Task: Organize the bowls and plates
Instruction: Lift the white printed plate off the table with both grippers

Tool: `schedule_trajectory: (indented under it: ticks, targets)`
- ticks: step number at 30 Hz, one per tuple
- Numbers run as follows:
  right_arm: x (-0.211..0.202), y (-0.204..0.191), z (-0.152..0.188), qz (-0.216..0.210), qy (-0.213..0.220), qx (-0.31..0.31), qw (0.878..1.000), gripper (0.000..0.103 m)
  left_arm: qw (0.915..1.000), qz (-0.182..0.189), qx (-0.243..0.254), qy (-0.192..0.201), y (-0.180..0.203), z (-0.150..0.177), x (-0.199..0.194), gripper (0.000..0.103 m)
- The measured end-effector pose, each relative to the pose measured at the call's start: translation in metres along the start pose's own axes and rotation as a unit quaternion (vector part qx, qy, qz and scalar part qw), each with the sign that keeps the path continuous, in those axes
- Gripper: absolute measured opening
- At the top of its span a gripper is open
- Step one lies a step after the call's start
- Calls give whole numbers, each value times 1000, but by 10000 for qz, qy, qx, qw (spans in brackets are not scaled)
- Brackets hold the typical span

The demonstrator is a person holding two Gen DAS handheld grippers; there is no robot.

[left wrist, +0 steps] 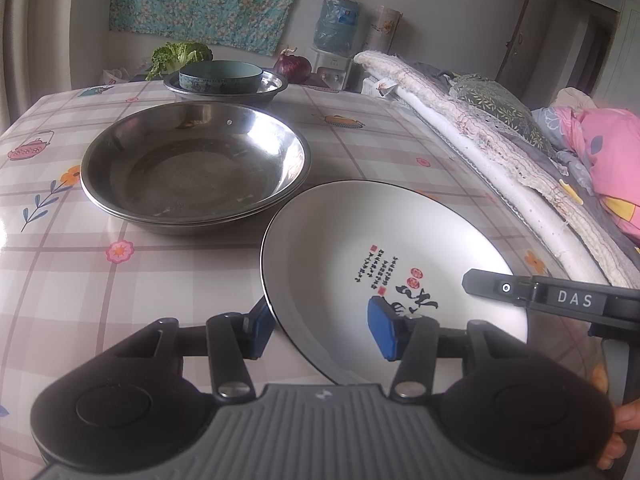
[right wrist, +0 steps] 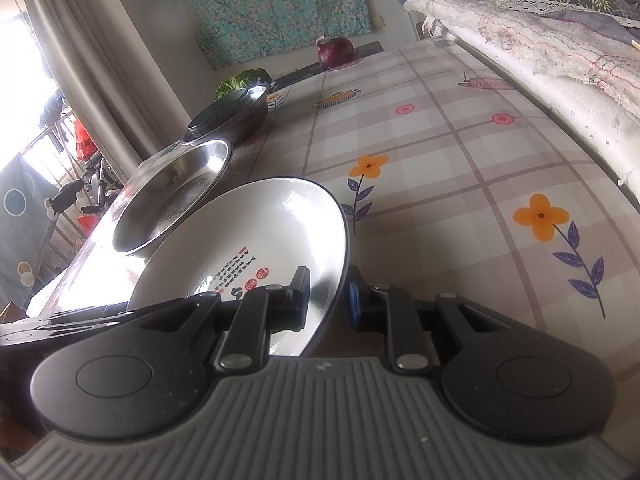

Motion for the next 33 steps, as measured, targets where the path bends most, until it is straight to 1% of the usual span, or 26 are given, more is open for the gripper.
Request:
schedule_trajectory:
  ticks: [33]
  targets:
    - [0, 3, 0, -74, 8, 84, 9999, 19, 10000, -10, -1, 6, 0, 0, 0, 51]
Point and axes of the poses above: each gripper's, at about its wrist camera, not at the fingertips, and x roughly the way its jaws point, y to its right, z to its underside, the point moved 4 cm from there along x, roughly the way its jaws point, and after that the axes turned 3 degrees about -x, right-handed, at the moved point
